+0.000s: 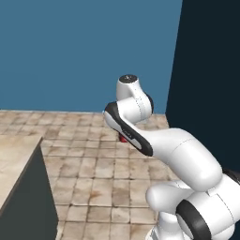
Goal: Four empty soda cans are scattered around the kitchen. Gather all the cans and cluster them next to the stove for recycling.
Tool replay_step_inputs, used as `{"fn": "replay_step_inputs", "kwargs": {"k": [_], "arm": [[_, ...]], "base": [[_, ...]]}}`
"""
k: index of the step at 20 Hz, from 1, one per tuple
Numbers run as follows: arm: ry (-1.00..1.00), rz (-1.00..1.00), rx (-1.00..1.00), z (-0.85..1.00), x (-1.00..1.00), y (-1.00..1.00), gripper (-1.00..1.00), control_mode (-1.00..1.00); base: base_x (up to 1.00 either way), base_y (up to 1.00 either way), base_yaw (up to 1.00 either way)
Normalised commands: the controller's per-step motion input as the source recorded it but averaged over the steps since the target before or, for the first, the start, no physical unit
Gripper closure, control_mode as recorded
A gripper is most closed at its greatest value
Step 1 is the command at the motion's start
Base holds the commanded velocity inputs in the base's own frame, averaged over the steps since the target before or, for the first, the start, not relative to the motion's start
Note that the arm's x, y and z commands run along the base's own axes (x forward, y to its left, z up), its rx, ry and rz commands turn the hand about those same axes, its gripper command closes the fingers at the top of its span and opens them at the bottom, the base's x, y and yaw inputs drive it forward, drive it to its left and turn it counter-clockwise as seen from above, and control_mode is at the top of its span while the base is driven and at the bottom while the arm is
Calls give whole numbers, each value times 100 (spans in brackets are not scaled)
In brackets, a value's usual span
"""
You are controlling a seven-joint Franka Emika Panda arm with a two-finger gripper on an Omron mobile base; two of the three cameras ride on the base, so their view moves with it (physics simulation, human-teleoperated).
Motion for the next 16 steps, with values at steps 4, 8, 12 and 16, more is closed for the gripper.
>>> {"fn": "replay_step_inputs", "kwargs": {"k": [4, 8, 12, 16], "arm": [[0, 0, 0, 0, 0, 0, 100, 100], [0, 0, 0, 0, 0, 0, 100, 100], [0, 0, 0, 0, 0, 0, 100, 100], [0, 0, 0, 0, 0, 0, 100, 100]], "base": [[57, -36, 9], [57, -35, 10], [57, -34, 11], [57, -33, 12]]}}
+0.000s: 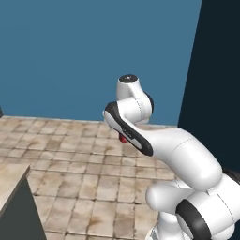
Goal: Four empty soda cans are scattered around the kitchen. Gather all the cans and cluster them next to the stove for recycling.
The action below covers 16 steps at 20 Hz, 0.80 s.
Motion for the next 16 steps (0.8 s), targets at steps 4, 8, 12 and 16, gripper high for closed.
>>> {"fn": "replay_step_inputs", "kwargs": {"k": [4, 8, 12, 16], "arm": [[0, 0, 0, 0, 0, 0, 100, 100], [0, 0, 0, 0, 0, 0, 100, 100], [0, 0, 0, 0, 0, 0, 100, 100], [0, 0, 0, 0, 0, 0, 100, 100]], "base": [[58, -32, 14], [59, -30, 16], [60, -27, 21], [60, -22, 29]]}}
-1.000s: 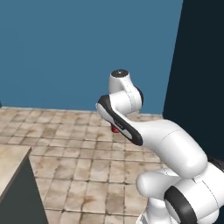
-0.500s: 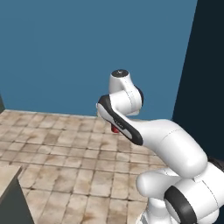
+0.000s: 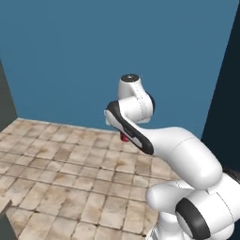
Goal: Four empty soda cans are scattered around the kitchen. Gather all the cans and cluster them next to the stove for recycling.
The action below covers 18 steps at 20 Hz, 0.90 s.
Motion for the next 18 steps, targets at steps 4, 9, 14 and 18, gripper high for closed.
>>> {"fn": "replay_step_inputs", "kwargs": {"k": [4, 9, 14, 18], "arm": [[0, 0, 0, 0, 0, 0, 100, 100], [0, 0, 0, 0, 0, 0, 100, 100], [0, 0, 0, 0, 0, 0, 100, 100], [0, 0, 0, 0, 0, 0, 100, 100]], "base": [[59, -19, 34], [59, -14, 38], [60, -11, 37], [62, -12, 35]]}}
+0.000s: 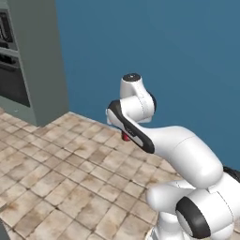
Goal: Four empty soda cans are scattered around the kitchen. Gather all the cans and cluster them next to the stove for recycling.
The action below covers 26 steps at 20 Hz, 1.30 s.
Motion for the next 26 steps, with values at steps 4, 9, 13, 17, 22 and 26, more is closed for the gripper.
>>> {"fn": "replay_step_inputs", "kwargs": {"k": [4, 9, 13, 17, 22, 26], "arm": [[0, 0, 0, 0, 0, 0, 100, 100], [0, 0, 0, 0, 0, 0, 100, 100], [0, 0, 0, 0, 0, 0, 100, 100], [0, 0, 0, 0, 0, 0, 100, 100], [0, 0, 0, 0, 0, 0, 100, 100], [0, 0, 0, 0, 0, 0, 100, 100]], "base": [[63, -13, 33], [63, -11, 33], [62, -7, 36], [62, -4, 37], [63, -7, 34], [64, -7, 34]]}}
